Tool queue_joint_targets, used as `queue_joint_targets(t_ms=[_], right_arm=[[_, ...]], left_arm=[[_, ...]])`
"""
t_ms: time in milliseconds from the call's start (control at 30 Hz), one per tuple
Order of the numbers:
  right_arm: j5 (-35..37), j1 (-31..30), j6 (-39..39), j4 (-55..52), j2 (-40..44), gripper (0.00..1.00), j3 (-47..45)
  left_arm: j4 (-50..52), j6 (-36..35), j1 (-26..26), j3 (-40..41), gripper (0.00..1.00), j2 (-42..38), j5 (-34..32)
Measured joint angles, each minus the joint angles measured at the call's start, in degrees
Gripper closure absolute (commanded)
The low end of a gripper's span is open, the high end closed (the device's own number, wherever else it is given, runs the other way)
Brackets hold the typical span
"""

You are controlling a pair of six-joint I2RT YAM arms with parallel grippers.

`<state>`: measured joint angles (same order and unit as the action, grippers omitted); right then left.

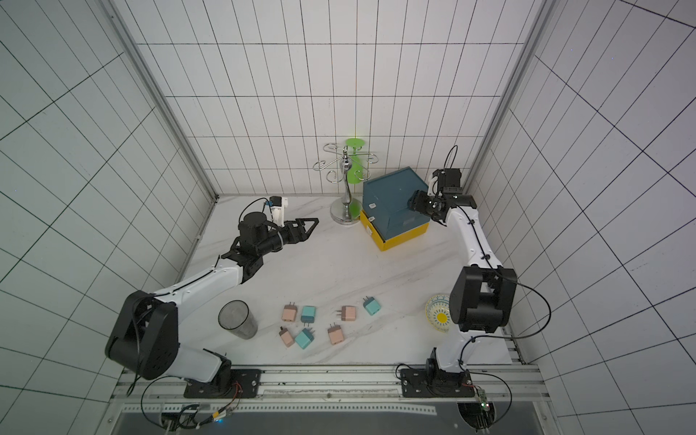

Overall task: Place the plugs into the drawer by color
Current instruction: Move the storage box to the center of the board.

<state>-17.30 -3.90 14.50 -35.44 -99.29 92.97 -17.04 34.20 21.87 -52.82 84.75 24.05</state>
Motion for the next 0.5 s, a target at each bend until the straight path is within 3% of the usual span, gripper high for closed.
queue_joint_targets(t_ms=[333, 500], right_arm=[[4.7, 0.92, -2.6, -6.86, 10.08, 0.28, -7.19], [3.91, 0.85, 0.31, -2.54, 12.22, 0.11, -11.34]], left_arm=[[-2.23, 1.4, 4.9, -2.25, 0.13, 2.47, 0.15], [-1.75, 1.14, 7.63, -2.25, 0.13, 1.11, -0.66]])
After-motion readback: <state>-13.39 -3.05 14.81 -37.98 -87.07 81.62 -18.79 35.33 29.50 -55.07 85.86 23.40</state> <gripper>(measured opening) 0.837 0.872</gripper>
